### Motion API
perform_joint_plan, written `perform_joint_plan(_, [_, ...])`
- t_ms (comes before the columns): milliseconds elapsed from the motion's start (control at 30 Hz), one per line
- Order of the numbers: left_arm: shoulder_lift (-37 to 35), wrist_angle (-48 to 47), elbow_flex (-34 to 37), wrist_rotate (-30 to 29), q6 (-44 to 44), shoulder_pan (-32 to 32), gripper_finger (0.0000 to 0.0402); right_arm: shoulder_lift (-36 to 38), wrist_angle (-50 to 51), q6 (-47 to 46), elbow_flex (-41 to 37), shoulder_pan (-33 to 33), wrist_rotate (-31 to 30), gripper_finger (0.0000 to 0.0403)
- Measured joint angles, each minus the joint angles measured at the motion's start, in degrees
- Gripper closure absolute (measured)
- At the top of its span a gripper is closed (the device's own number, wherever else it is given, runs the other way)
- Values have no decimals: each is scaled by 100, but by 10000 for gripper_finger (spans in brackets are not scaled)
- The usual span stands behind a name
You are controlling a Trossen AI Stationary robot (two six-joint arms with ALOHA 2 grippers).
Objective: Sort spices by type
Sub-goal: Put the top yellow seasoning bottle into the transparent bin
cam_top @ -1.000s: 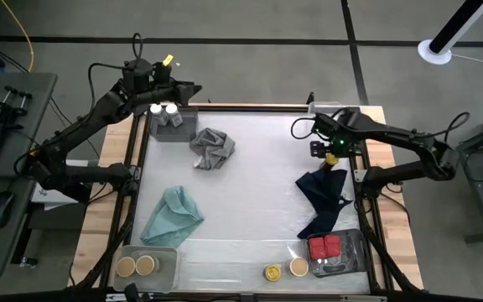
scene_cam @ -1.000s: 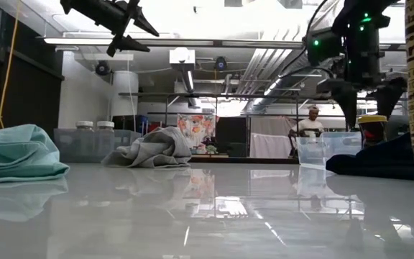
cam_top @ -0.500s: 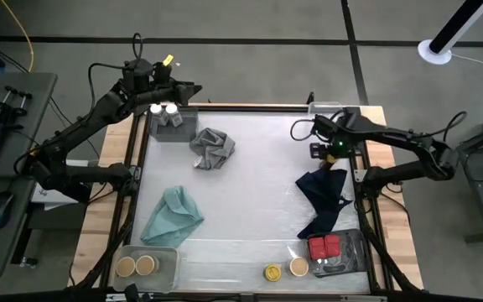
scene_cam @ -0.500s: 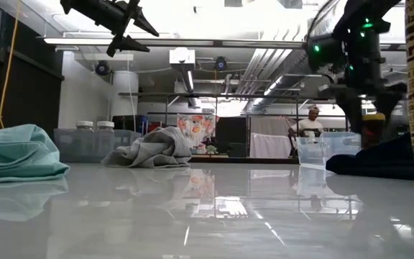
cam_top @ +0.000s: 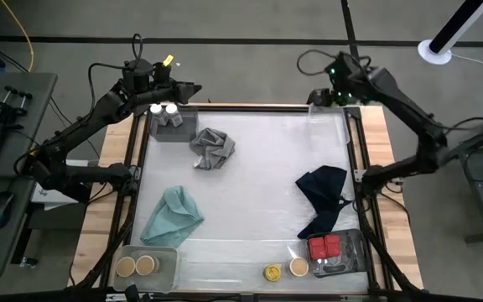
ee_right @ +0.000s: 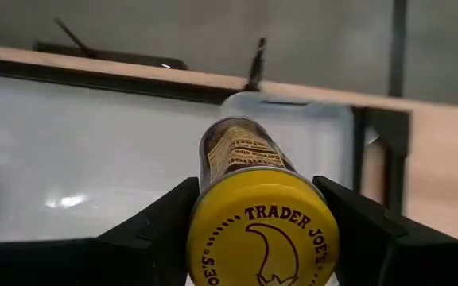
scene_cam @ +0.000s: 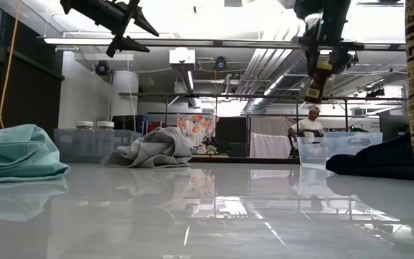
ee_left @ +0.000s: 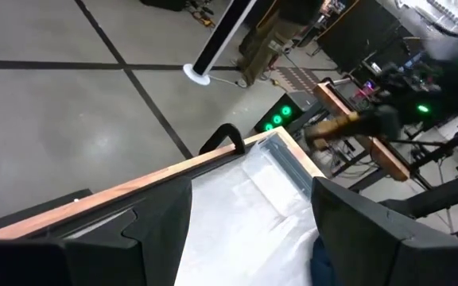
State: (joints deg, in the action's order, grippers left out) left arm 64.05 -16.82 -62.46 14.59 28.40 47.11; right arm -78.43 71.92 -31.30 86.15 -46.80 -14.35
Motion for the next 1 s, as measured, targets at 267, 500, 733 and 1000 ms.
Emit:
perform_joint_plan(267, [0, -5, 0, 0, 26, -2, 156, -1561, 213, 1370, 216, -873, 190, 184])
perform_joint_plan(500, [0, -4, 0, 2, 59, -2, 156, -2358, -260, 1727, 216, -921, 194, 184])
perform_joint_plan(733, [0, -5, 0, 0, 59, -2, 156, -2862, -352, 1728, 216, -922, 147, 184])
perform_joint_plan(1000, [0, -7, 0, 2, 94, -2, 156, -2953, -366, 1682, 216, -955, 349, 184])
